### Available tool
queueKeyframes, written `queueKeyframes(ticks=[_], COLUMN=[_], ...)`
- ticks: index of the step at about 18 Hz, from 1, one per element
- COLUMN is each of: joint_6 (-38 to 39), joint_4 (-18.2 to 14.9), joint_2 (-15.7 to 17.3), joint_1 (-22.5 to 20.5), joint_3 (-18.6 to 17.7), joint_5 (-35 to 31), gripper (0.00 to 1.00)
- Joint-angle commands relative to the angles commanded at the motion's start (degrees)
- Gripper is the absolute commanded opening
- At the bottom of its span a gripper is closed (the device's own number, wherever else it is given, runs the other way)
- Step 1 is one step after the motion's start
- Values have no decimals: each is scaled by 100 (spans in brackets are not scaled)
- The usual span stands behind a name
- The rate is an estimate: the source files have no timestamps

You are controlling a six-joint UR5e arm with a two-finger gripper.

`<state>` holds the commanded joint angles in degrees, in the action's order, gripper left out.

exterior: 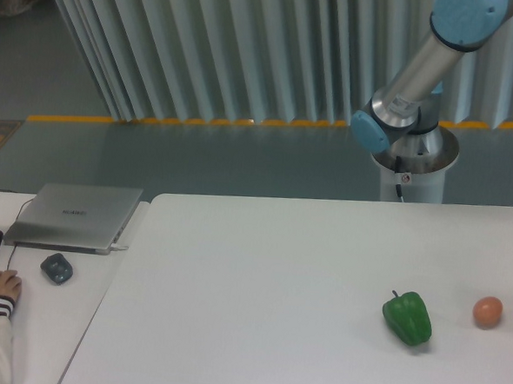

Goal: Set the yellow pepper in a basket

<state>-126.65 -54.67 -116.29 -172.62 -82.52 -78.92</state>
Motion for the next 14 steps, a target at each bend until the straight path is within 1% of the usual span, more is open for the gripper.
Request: queueKeyframes(ticks=[1,3,6,7,9,10,12,14], joint_6=[61,254,562,563,571,598,607,615], joint_4=[-52,-271,-737,-826,-1115,-1317,-1502,-1617], joint_2=[166,369,580,651,818,931,1029,1125], joint_1=[96,167,352,378,518,650,843,1072], joint_3=[-131,-290,-335,-343,-405,-405,-405,-405], joint_5=[0,0,-9,-26,-44,-53,-158,-377], gripper=[100,100,100,100,100,100,100,100])
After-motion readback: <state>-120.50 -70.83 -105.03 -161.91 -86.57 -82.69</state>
